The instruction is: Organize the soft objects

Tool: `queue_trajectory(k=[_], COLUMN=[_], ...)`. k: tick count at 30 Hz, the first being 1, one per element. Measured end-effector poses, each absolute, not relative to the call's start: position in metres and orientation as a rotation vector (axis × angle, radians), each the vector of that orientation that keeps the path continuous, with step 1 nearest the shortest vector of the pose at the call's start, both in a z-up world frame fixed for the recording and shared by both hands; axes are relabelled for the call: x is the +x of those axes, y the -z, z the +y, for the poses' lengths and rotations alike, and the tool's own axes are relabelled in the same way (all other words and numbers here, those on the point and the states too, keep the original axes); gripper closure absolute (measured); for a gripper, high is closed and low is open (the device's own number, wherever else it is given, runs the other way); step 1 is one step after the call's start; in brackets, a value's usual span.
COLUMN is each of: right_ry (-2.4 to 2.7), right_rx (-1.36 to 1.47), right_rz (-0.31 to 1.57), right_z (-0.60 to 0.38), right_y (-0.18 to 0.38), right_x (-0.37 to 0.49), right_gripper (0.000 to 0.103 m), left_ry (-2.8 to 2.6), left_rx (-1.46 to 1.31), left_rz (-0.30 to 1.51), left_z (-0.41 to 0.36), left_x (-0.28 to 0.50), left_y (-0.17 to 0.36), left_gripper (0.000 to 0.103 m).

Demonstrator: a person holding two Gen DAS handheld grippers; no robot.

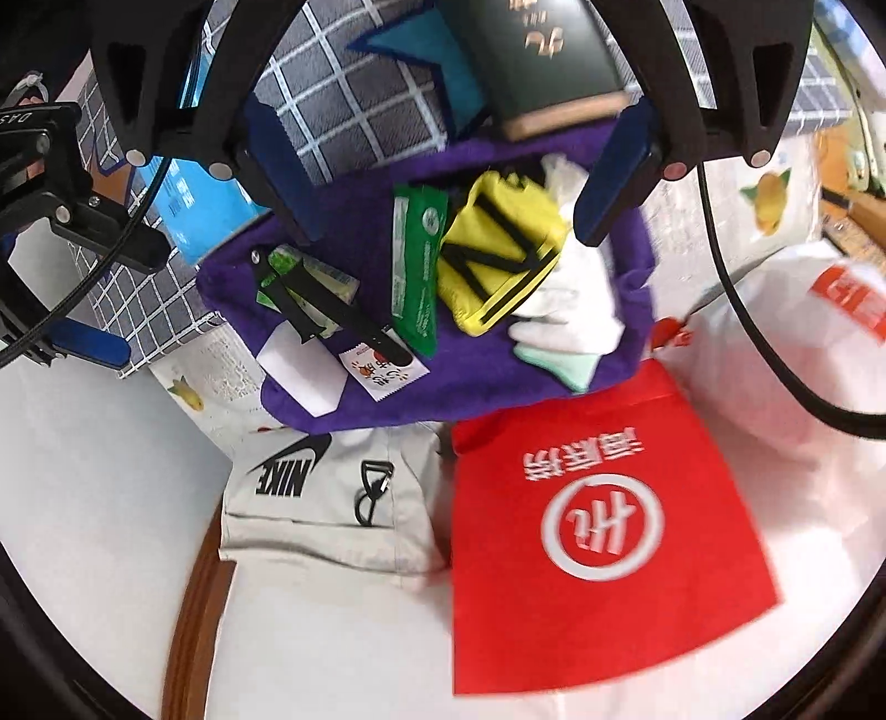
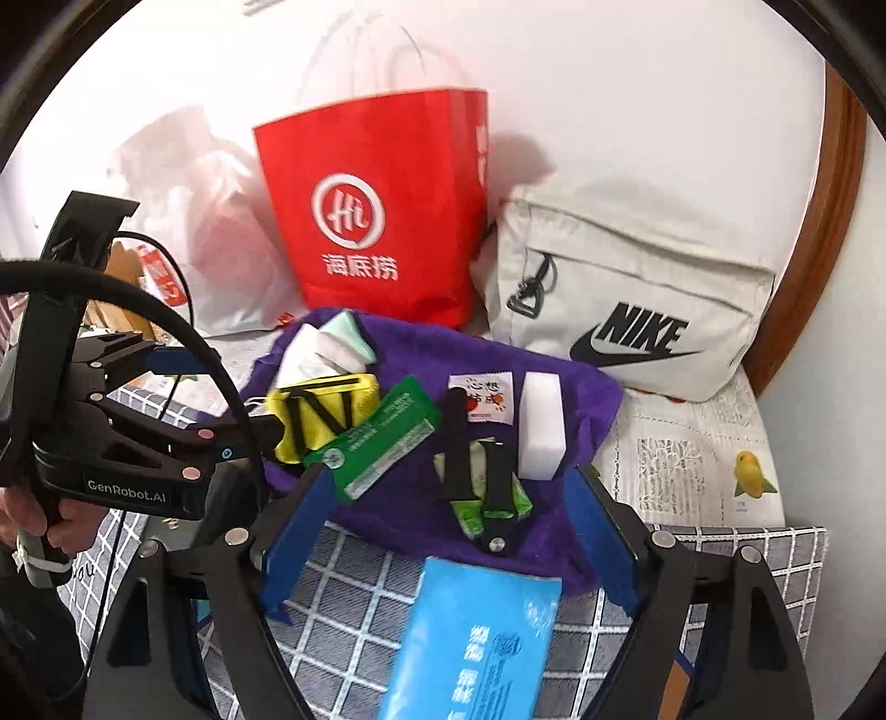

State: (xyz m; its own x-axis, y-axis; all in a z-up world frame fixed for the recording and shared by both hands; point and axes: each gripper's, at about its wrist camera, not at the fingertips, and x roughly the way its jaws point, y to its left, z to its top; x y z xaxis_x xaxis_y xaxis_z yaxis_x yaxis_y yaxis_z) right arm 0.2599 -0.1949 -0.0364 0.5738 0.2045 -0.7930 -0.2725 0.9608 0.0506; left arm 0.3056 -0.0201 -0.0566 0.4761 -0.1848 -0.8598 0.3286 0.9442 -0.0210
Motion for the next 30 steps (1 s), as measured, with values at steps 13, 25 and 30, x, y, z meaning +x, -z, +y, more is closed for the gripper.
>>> queue_trajectory(k=[13, 25, 30], right_ry=[-0.168, -0.11, -0.108], right_rx=[0.026, 0.053, 0.061], right_rz=[0.903, 0.92, 0.923], right_z=[-0.2, -0.221, -0.224], right_y=[0.024, 0.015, 0.013], right_x=[0.189, 0.12, 0.108], right_gripper=[0.0, 0.0, 0.0], left_ry=[0.173, 0.119, 0.097], left_rx=[0.057, 0.004, -0.003], left_rz=[0.87, 0.823, 0.81], left_z=[0.012, 0.018, 0.014], left_x=[0.207, 0.133, 0.113], left_y=[0.013, 0.0, -0.003], left_gripper=[0.0, 0.0, 0.0])
